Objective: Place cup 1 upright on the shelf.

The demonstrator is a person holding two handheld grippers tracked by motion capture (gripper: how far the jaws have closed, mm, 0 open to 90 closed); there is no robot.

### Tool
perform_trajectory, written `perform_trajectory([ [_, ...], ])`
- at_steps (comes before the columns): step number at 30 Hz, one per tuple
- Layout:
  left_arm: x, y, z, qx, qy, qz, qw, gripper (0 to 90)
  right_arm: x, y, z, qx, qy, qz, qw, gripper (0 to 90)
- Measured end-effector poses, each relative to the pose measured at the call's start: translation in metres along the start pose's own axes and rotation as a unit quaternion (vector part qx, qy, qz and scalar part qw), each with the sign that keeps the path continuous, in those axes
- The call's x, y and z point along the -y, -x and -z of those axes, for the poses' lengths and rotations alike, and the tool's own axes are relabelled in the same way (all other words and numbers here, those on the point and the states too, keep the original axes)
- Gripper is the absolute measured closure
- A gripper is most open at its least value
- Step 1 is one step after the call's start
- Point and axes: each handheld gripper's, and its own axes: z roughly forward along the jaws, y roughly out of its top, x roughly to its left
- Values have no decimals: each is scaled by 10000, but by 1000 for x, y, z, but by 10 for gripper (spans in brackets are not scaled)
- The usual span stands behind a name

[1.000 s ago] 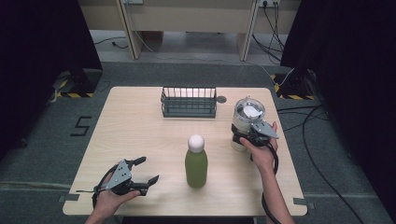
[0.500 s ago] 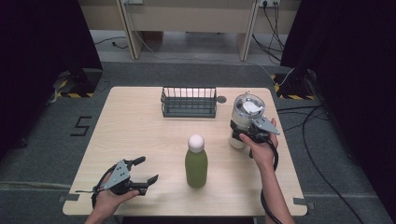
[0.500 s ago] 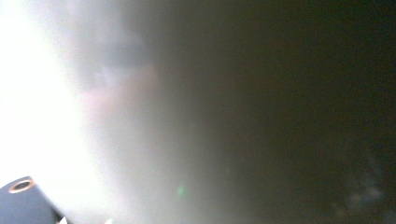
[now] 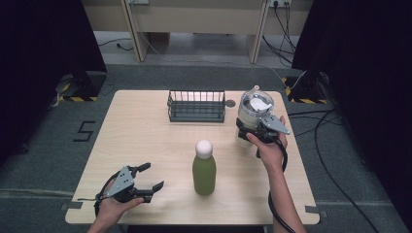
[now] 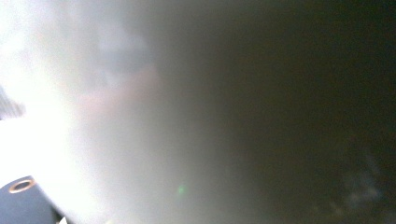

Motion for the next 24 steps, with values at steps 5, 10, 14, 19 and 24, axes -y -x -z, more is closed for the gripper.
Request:
perform_trajectory([
  [5, 0, 0, 1, -20, 11, 20, 10000, 166, -8, -4, -6, -37, 73, -5, 10000, 92],
  [10, 1, 1, 3, -49, 29, 46, 10000, 169, -13, -8, -12, -85, 103, 0, 9999, 92],
  [14, 1, 0, 5, -86, 14, 52, 9999, 169, -17, -10, -17, -103, 109, 19, 9999, 92],
  [19, 1, 0, 7, -132, 29, 83, 9999, 171, -24, -14, -26, -140, 120, 53, 9998, 92],
  [24, 2, 0, 11, -189, 61, 118, 9997, 175, -31, -18, -33, -212, 165, 113, 9996, 92],
])
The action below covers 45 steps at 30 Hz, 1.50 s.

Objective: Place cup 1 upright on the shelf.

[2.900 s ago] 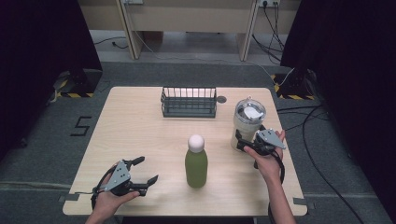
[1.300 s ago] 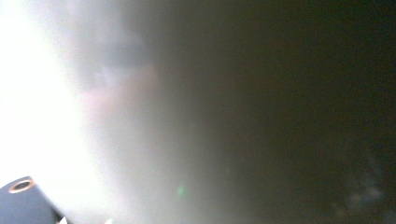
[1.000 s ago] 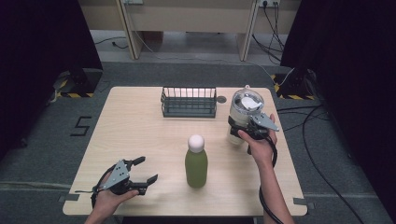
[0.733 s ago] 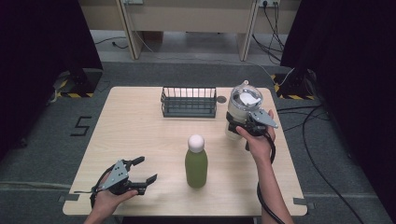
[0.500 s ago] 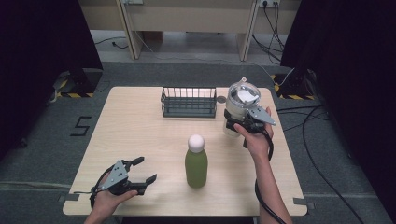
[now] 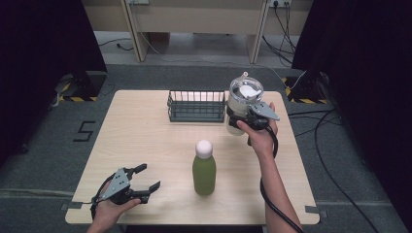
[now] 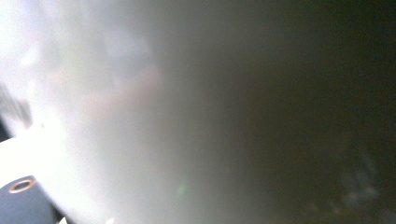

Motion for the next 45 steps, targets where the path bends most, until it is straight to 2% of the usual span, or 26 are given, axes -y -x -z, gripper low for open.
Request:
perform_trajectory([
  [22, 2, -3, 5, -166, 30, 96, 9998, 181, -24, -11, -45, -162, 86, -5, 9998, 92],
  [45, 2, -5, 6, -132, 74, 112, 9998, 192, -48, -22, -89, -169, 135, -35, 9998, 91],
])
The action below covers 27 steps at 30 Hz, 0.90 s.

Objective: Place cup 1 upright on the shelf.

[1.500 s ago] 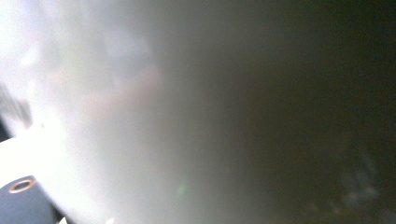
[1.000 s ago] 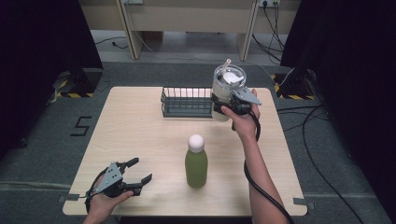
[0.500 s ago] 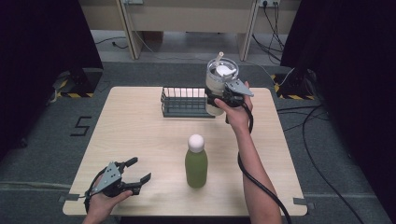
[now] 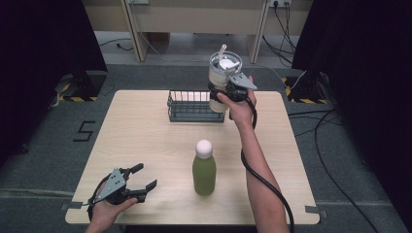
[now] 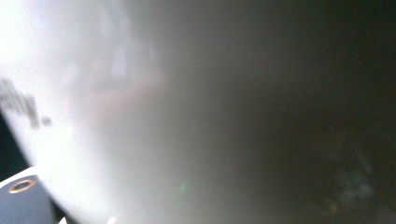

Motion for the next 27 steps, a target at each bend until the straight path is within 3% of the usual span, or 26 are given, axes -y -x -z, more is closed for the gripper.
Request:
perform_trajectory([
  [16, 0, -1, 1, -41, 8, -27, 10000, 194, -7, -6, -35, -21, -69, -72, 9999, 92],
  [27, 0, -1, 1, -32, 18, -29, 10000, 196, -8, -1, -48, 119, -38, -156, 9998, 92],
])
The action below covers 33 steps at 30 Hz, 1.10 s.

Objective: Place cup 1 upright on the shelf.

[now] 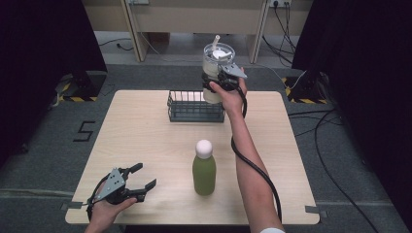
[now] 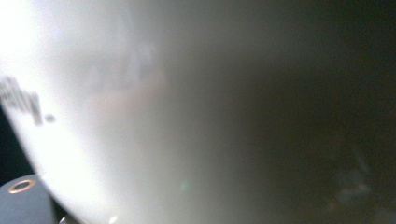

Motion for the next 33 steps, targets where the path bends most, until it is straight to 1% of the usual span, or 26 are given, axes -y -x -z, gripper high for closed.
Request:
perform_trajectory([
  [4, 0, -1, -1, 8, -13, -2, 10000, 196, 0, 2, -4, 50, -10, 11, 10000, 92],
  [6, 0, 0, -1, 13, -9, -3, 10000, 196, 0, 2, -7, 57, -19, -50, 10000, 92],
  [8, 0, -1, -1, 11, -11, -6, 10000, 197, 0, 3, -10, 74, -26, -52, 10000, 92],
  [18, 0, -1, -1, 30, 4, 13, 10000, 198, 8, 2, -20, 46, -132, -114, 9998, 91],
  [26, 0, 0, -1, 43, 10, 7, 10000, 199, 14, 0, -25, 43, -202, -82, 9998, 91],
  [29, 0, -1, 0, 42, 18, 13, 10000, 199, 16, 1, -26, 39, -229, -140, 9996, 91],
  [33, 0, 0, -1, 52, 23, 12, 10000, 199, 20, 1, -27, 46, -280, -115, 9995, 91],
])
